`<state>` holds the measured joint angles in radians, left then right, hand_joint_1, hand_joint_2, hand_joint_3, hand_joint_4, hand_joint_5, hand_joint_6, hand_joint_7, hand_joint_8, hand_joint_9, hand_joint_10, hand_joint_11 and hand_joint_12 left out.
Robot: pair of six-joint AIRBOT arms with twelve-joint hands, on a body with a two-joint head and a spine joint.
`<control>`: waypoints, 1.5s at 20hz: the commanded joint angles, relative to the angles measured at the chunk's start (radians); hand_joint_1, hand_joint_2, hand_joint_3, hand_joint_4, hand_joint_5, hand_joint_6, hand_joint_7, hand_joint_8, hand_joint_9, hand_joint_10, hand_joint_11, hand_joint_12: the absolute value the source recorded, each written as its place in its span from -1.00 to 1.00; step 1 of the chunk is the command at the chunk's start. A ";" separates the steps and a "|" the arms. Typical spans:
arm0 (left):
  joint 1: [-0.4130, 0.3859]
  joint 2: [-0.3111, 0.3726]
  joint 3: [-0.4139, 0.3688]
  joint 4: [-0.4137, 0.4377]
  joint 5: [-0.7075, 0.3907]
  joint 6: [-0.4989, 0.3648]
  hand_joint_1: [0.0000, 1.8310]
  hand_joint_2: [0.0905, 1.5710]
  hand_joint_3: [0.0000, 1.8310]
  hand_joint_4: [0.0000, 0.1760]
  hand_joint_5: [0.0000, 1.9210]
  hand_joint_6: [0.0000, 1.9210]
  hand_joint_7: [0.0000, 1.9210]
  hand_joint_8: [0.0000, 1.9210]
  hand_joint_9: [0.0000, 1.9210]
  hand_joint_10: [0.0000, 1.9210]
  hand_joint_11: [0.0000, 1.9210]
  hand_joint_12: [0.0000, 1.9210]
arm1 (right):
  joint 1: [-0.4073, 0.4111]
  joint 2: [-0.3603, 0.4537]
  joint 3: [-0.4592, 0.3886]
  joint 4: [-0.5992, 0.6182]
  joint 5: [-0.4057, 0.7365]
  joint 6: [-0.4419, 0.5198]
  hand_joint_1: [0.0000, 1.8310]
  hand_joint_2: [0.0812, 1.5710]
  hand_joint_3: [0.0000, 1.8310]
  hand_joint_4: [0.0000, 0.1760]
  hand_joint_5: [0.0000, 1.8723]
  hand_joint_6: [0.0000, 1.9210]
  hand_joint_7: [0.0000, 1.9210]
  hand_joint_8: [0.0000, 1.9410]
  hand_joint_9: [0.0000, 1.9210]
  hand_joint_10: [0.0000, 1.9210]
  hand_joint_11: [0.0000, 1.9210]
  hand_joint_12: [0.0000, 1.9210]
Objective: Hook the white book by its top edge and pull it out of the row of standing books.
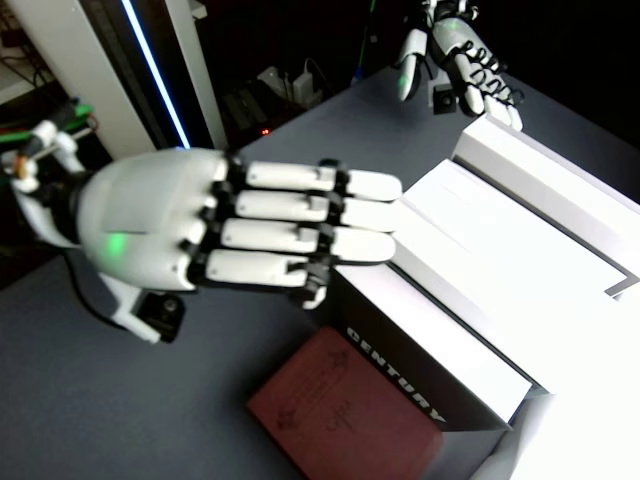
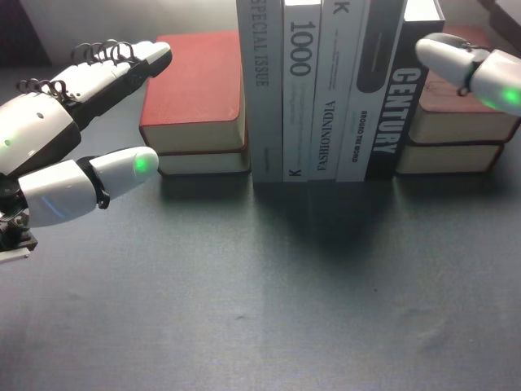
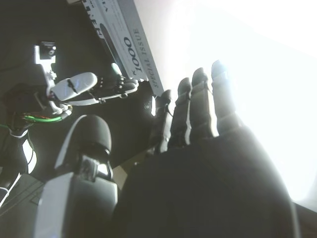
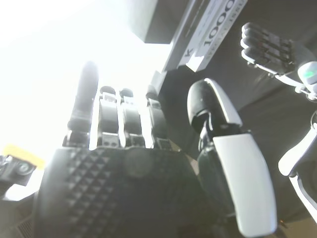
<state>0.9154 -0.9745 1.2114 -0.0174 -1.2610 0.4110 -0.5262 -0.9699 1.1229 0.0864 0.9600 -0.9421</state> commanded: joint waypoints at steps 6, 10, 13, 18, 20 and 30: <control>-0.001 -0.002 0.006 -0.024 -0.119 -0.004 -0.79 0.82 -1.00 -0.48 -1.00 -1.00 -1.00 -1.00 -1.00 -1.00 -1.00 -1.00 | 0.023 -0.003 0.007 0.003 0.076 -0.017 -0.53 0.76 -1.00 -1.00 -0.76 -0.90 -1.00 -1.00 -1.00 -1.00 -1.00 1.00; 0.015 0.002 0.001 -0.038 -0.132 -0.004 -0.82 0.82 -1.00 -0.50 -1.00 -1.00 -1.00 -1.00 -1.00 -1.00 -1.00 -1.00 | 0.023 -0.003 0.002 0.003 0.071 -0.017 -0.70 0.81 -0.99 -1.00 -0.58 -0.85 -1.00 -1.00 -1.00 -1.00 -1.00 1.00; 0.020 0.007 -0.003 -0.045 -0.143 -0.004 -0.80 0.81 -1.00 -0.41 -1.00 -1.00 -1.00 -1.00 -1.00 -1.00 -1.00 -1.00 | 0.022 0.000 -0.017 -0.006 0.073 -0.017 -0.63 0.80 -1.00 -1.00 -0.44 -0.81 -0.97 -0.99 -1.00 -1.00 -1.00 1.00; 0.030 0.013 -0.010 -0.060 -0.160 -0.003 -0.82 0.80 -1.00 -0.42 -1.00 -1.00 -1.00 -1.00 -1.00 -1.00 -1.00 -1.00 | -0.044 0.043 -0.081 -0.045 0.157 0.001 -0.69 0.79 -1.00 -1.00 -0.45 -0.48 -0.92 -1.00 -1.00 -1.00 -1.00 1.00; 0.038 0.018 -0.016 -0.070 -0.170 -0.001 -0.81 0.81 -1.00 -0.60 -1.00 -1.00 -1.00 -1.00 -1.00 -1.00 -1.00 -1.00 | -0.096 0.058 -0.100 -0.065 0.205 0.044 -0.75 0.83 -1.00 -1.00 -0.53 -0.30 -0.92 -1.00 -1.00 -1.00 -1.00 1.00; 0.071 0.031 -0.037 -0.114 -0.211 0.013 -0.77 0.78 -1.00 -0.56 -1.00 -1.00 -1.00 -1.00 -1.00 -1.00 -1.00 -1.00 | -0.416 0.081 -0.190 -0.078 0.441 0.241 -0.52 0.80 -1.00 -1.00 -0.44 -0.45 -0.69 -0.99 -0.84 -0.94 -1.00 -0.68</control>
<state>0.9890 -0.9535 1.1736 -0.1150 -1.3380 0.4259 -0.9562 -0.8909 0.9344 -0.0082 1.2907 -0.7021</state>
